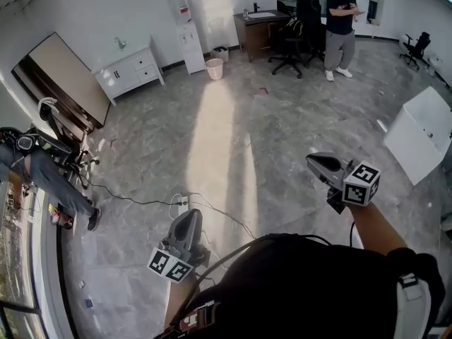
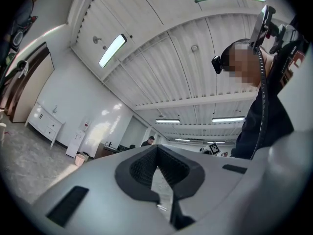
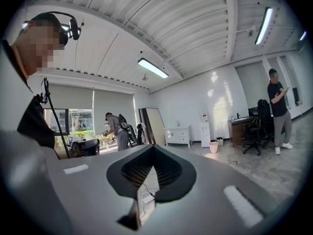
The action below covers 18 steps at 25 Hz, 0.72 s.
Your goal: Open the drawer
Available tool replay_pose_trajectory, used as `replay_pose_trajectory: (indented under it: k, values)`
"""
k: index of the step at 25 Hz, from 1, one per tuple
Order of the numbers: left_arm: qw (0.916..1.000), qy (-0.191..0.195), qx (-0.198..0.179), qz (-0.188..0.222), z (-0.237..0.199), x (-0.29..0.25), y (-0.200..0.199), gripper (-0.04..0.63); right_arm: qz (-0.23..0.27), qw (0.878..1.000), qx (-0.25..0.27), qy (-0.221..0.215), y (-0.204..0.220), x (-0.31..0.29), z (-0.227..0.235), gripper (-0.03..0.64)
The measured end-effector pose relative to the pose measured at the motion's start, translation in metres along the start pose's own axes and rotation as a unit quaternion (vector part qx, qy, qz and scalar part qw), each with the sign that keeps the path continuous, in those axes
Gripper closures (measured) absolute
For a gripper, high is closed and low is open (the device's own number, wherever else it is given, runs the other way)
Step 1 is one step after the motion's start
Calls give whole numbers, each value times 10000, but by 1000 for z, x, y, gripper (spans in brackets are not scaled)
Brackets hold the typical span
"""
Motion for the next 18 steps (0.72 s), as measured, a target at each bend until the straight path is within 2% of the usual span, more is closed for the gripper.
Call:
replay_pose_trajectory:
  k: [5, 10, 18]
  values:
    - [9999, 84, 56, -116, -8, -19, 4, 595, 25, 9999, -69, 106, -1, -1, 15, 621]
    - [9998, 5, -86, -191, 2, -52, 10, 595, 102, 9998, -151, -15, -1, 7, 52, 621]
    - [9992, -223, -297, -111, 46, -162, 35, 595, 294, 9985, -201, -419, -21, 40, 171, 621]
Point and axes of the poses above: the fingertips, and each gripper's own axes: x backward along the fingers, z to its right, y out of its underside, the point moved 2 cm from there along x, backward along the fingers, and after that the axes turned 9 degrees about -y, right-handed, at the moved point
